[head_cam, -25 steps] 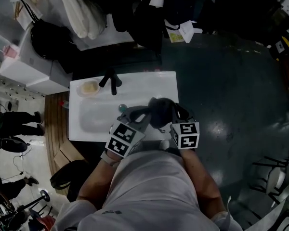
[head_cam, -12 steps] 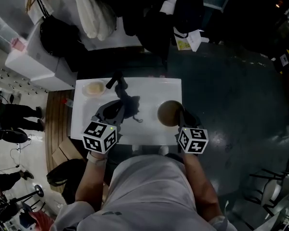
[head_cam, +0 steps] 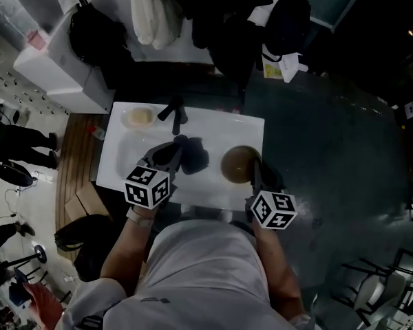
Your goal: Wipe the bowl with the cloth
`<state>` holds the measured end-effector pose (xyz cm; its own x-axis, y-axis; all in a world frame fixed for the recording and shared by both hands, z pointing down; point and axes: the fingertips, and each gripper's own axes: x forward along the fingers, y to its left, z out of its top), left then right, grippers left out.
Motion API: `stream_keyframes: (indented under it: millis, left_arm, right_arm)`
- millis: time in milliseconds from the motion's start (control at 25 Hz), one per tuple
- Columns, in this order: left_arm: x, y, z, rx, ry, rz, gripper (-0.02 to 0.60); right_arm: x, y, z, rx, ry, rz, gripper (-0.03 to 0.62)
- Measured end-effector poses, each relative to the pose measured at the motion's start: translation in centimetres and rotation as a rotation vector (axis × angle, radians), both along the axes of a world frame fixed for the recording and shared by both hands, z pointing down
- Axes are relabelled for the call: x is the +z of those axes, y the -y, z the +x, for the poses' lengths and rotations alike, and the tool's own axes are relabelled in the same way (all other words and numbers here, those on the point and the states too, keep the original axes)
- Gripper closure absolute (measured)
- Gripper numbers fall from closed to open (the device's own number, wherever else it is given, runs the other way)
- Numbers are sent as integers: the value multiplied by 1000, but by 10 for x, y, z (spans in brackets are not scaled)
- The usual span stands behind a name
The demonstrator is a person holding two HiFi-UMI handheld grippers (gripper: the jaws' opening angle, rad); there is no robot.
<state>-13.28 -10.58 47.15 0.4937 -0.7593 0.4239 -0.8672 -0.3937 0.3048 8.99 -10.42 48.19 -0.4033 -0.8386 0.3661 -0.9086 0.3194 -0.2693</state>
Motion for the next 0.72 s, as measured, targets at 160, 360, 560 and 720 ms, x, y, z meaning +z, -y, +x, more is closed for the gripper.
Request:
stream_keyframes:
  millis: [160,360,560,720]
  left_arm:
    - [12,-4,8,9,-10,-23,545]
    - [13,-6,17,26,-43,-25,545]
    - [13,-6,21,38,-59,-28,545]
    - [14,-8,23,44,-54,-34,545]
  right_arm:
    - [-2,1,-1,-10,-18,22,563]
    - [0,2,0,-5,-16,11,563]
    - [2,4,0,-2,-12,3,563]
    - [1,3,-2,-7,-15,3,563]
